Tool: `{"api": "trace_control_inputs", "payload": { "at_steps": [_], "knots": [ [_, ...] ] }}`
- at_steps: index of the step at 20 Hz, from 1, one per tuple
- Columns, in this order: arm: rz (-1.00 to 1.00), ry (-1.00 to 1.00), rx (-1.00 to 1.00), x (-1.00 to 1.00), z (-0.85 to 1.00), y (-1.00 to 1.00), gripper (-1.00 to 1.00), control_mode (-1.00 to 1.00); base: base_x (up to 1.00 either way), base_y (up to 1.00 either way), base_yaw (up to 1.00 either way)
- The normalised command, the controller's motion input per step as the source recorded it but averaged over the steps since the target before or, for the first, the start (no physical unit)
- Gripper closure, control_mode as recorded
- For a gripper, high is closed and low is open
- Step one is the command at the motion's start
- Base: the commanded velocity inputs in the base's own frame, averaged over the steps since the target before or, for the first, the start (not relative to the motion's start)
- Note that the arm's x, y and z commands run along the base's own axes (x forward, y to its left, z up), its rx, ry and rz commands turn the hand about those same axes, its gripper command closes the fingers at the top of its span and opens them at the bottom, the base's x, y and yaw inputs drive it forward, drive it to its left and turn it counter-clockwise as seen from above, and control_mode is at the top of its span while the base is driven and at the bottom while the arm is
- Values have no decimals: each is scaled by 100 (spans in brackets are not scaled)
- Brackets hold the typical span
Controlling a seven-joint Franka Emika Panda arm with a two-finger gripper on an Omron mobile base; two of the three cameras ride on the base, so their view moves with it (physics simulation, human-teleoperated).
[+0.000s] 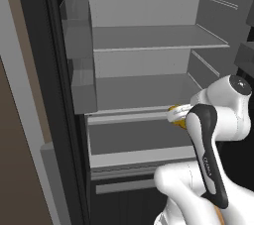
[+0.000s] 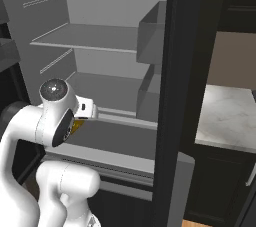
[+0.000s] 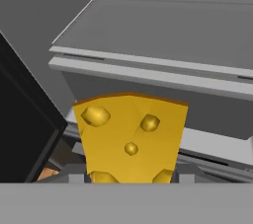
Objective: Retrieve the sausage and cheese from the fridge and place them on the cutting board on the counter.
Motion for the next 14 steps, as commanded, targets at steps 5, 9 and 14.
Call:
{"api": "trace_control_inputs", "payload": {
  "at_steps": [5,9,14],
  "knots": [
    [0,0,0,0,0,0,100,100,0,0,0],
    [0,0,0,0,0,0,100,100,0,0,0],
    [0,0,0,0,0,0,100,100,-22,0,1]
  ]
}}
